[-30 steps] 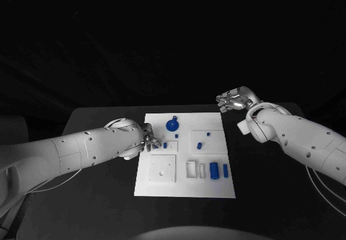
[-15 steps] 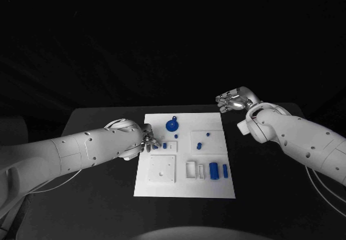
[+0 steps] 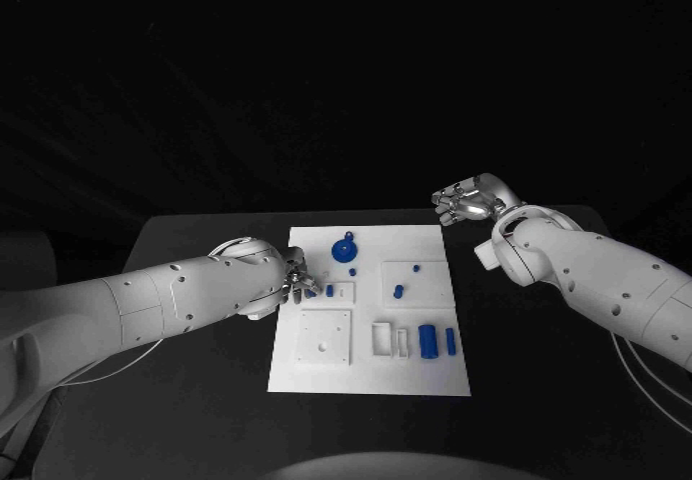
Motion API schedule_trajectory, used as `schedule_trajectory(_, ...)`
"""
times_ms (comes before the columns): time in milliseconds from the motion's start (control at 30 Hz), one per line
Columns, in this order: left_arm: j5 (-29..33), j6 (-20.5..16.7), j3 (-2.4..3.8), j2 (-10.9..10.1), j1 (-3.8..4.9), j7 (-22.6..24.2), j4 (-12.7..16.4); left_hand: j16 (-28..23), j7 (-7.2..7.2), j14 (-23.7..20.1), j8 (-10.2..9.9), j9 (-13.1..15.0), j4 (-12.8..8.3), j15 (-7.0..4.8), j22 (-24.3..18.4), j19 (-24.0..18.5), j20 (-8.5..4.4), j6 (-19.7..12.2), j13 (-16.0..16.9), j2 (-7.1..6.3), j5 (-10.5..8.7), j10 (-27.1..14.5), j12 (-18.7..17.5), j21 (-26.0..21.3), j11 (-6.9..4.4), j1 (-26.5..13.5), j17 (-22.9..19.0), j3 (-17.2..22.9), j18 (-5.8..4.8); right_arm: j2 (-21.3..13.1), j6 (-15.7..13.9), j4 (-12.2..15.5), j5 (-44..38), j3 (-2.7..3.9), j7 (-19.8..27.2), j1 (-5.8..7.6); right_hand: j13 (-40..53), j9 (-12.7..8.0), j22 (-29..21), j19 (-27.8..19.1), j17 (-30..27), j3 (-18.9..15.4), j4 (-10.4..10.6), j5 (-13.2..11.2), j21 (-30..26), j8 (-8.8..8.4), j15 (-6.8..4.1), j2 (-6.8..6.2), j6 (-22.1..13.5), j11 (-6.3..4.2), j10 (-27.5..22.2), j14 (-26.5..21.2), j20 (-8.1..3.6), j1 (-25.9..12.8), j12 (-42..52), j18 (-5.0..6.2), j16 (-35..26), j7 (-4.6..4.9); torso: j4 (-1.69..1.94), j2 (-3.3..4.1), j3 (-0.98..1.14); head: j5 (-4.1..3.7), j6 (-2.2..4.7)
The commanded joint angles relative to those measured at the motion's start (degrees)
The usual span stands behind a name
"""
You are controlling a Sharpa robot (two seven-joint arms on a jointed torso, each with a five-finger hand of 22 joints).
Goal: Assemble the parts on the task board
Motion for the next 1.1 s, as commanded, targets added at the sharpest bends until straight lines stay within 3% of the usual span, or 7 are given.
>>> schedule_trajectory(33, -0.7, 3.4, -0.74, 0.0, -1.21, -1.0, -0.2, -0.1, -6.06, 0.1, -0.1, -10.8, -1.1, -0.23, 1.0, -0.2, 0.11, 9.4, 0.1, 0.68, 0.29, 1.7, -0.3, 0.1, -1.73, 0.4, 0.1, 1.2, -0.88, 0.0, 0.4, 0.0, -0.3, 0.03, 0.4, -0.05, -0.1, 0.0, -0.1, -0.3, -0.1, 0.2, 0.0, 0.1, 0.3, -0.17, 0.02, -0.01, 0.0, 0.26, -0.1, 0.2, -0.06, -0.6, -0.1, 0.09, -0.3, 0.31, 0.01, -0.02, 0.01, 0.06, 0.01)
schedule_trajectory(800, -7.4, 4.0, -0.74, -0.5, -1.21, -1.1, -1.2, 0.2, -6.05, 0.1, -0.1, -10.9, -2.0, -0.10, 1.0, -0.2, 0.25, 9.5, 0.1, 0.53, 0.48, 1.7, -0.2, 0.3, -1.76, 1.0, 0.4, 1.6, -0.77, -0.3, 0.5, 0.1, -0.3, 0.03, 0.4, -0.15, -0.1, 0.0, -0.1, -0.3, -0.1, 0.1, 0.1, 0.1, 0.3, -0.18, 0.01, -0.03, 0.0, 0.27, -0.1, 0.2, -0.05, -0.6, -0.1, 0.09, -0.3, 0.31, -0.02, -0.02, 0.05, -0.03, -0.03)
schedule_trajectory(1100, -6.4, 4.4, -0.74, -0.2, -1.21, -0.8, -0.8, 0.3, -6.06, 0.1, -0.1, -10.9, -1.7, -0.10, 1.0, -0.2, 0.26, 9.5, 0.2, 0.68, 0.30, 1.7, -0.1, 0.4, -1.75, 0.9, 0.5, 1.5, -0.75, -0.3, 0.5, 0.1, -0.3, 0.03, 0.4, -0.17, -0.1, 0.0, -0.1, -0.3, -0.1, 0.1, 0.1, 0.1, 0.3, -0.18, 0.01, -0.03, 0.0, 0.27, -0.1, 0.2, -0.05, -0.6, -0.1, 0.09, -0.3, 0.31, -0.06, 0.01, 0.06, 0.02, 0.01)
